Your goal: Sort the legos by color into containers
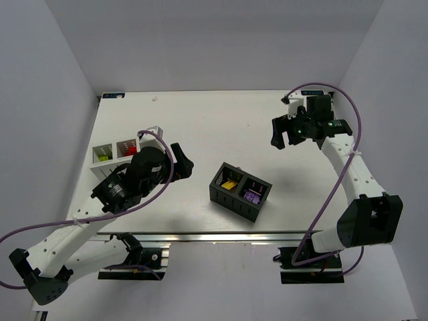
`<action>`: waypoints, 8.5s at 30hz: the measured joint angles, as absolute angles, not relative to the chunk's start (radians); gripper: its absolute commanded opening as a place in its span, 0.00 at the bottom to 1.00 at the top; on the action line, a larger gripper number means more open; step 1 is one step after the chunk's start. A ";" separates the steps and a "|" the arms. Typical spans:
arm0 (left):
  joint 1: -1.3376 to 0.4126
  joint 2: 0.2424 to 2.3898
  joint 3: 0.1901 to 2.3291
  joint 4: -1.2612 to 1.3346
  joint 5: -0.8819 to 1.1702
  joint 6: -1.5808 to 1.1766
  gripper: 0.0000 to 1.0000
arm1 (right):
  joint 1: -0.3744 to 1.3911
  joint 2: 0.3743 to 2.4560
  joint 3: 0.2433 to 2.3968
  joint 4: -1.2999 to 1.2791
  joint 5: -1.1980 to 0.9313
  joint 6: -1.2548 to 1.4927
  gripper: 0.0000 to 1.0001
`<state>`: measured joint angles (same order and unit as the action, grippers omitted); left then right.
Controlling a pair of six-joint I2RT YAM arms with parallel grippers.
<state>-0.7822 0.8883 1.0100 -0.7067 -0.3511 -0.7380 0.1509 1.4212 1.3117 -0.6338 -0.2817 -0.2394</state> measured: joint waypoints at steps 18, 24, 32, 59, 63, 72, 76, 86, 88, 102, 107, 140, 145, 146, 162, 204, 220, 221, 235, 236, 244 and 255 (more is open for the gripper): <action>-0.782 0.898 1.010 -0.706 -0.351 -0.738 0.98 | 0.145 1.421 1.312 -0.659 -0.337 -0.290 0.89; -0.782 0.910 1.010 -0.706 -0.350 -0.738 0.98 | 0.145 1.421 1.312 -0.677 -0.377 -0.322 0.89; -0.782 0.918 1.010 -0.706 -0.350 -0.737 0.98 | 0.145 1.421 1.312 -0.704 -0.432 -0.369 0.89; -0.782 0.902 1.008 -0.708 -0.351 -0.738 0.98 | 0.146 1.512 1.346 -0.856 -0.594 -0.657 0.71; -0.782 0.914 1.008 -0.708 -0.350 -0.738 0.98 | 0.147 1.565 1.346 -0.889 -0.588 -0.723 0.63; -0.782 0.915 1.008 -0.727 -0.350 -0.738 0.98 | 0.178 1.605 1.287 -0.975 -0.553 -0.872 0.50; -0.782 0.932 1.012 -0.726 -0.347 -0.738 0.98 | 0.205 1.603 1.245 -1.009 -0.561 -0.903 0.46; -0.782 0.982 1.027 -0.726 -0.329 -0.734 0.98 | 0.291 1.603 1.243 -1.048 -0.601 -0.936 0.44; -0.782 0.980 1.028 -0.726 -0.329 -0.734 0.98 | 0.300 1.604 1.243 -1.048 -0.604 -0.935 0.44; -0.782 0.956 1.028 -0.736 -0.329 -0.735 0.98 | 0.392 1.666 1.282 -0.988 -0.584 -0.805 0.47; -0.782 0.955 1.028 -0.739 -0.319 -0.734 0.98 | 0.382 1.667 1.313 -0.867 -0.456 -0.662 0.56; -0.794 1.325 1.381 -0.878 -0.216 -1.015 0.98 | 0.360 1.743 1.307 -0.809 -0.406 -0.711 0.70; -0.794 1.367 1.400 -0.887 -0.208 -1.024 0.98 | 0.360 1.774 1.311 -0.808 -0.434 -0.741 0.58; -0.794 1.363 1.400 -0.886 -0.209 -1.026 0.98 | 0.360 1.790 1.315 -0.809 -0.434 -0.746 0.54; -0.794 1.145 1.254 -0.729 -0.251 -0.987 0.98 | 0.342 1.960 1.500 -1.031 -0.510 -0.859 0.10; -0.794 0.968 1.144 -0.645 -0.324 -0.944 0.98 | 0.481 2.457 2.040 -1.286 -0.703 -0.779 0.10; -0.794 0.954 1.097 -0.641 -0.327 -0.952 0.98 | 0.567 2.512 2.197 -1.202 -0.729 -0.673 0.10; -0.794 0.955 1.095 -0.641 -0.327 -0.952 0.98 | 0.572 2.514 2.197 -1.191 -0.733 -0.661 0.10; -0.793 0.953 1.063 -0.614 -0.318 -0.958 0.98 | 0.555 2.486 2.197 -0.920 -0.747 -0.489 0.09; -0.793 0.952 1.058 -0.610 -0.318 -0.957 0.98 | 0.543 2.470 2.197 -0.916 -0.747 -0.494 0.09; -0.793 0.950 1.025 -0.612 -0.318 -0.942 0.98 | 0.413 2.296 2.126 -1.053 -0.746 -0.673 0.09; -0.792 0.834 0.922 -0.619 -0.336 -0.928 0.98 | 0.342 2.229 1.780 -1.285 -0.624 -0.987 0.05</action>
<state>-0.7921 0.8345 0.9222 -0.6193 -0.3355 -0.9279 0.3416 2.2288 1.7798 -1.2850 -0.6235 -0.9867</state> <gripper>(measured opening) 0.978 0.060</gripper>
